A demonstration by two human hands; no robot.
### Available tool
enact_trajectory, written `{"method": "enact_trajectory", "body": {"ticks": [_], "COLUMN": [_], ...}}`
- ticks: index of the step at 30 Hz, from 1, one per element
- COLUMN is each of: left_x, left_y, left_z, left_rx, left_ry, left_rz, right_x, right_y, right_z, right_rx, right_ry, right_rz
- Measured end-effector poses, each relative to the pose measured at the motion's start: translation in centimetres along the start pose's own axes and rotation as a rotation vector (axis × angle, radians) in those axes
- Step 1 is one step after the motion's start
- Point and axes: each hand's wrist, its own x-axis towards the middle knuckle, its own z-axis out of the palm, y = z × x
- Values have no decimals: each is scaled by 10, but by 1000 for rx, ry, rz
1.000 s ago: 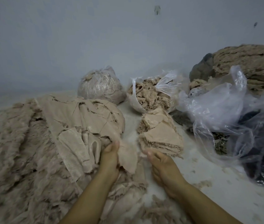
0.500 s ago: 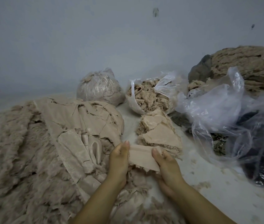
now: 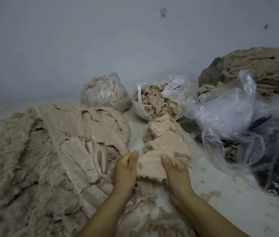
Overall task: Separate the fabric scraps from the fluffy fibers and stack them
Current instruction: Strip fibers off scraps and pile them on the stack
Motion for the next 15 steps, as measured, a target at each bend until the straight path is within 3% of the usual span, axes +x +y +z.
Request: {"method": "enact_trajectory", "body": {"ticks": [4, 7, 9, 13, 15], "left_x": [9, 11, 7, 4, 5], "left_y": [-4, -3, -1, 9, 12], "left_z": [-7, -9, -4, 10, 14], "left_rx": [-71, -69, -58, -106, -92], "left_ry": [164, 190, 101, -257, -271], "left_rz": [-158, -126, -76, -140, -139], "right_x": [6, 8, 8, 2, 6], "right_y": [-12, -19, -23, -30, -33], "right_z": [-8, -13, -10, 4, 6], "right_rx": [36, -55, -123, -99, -77], "right_ry": [97, 55, -2, -175, -175], "right_rz": [-54, -56, -66, -61, -38]}}
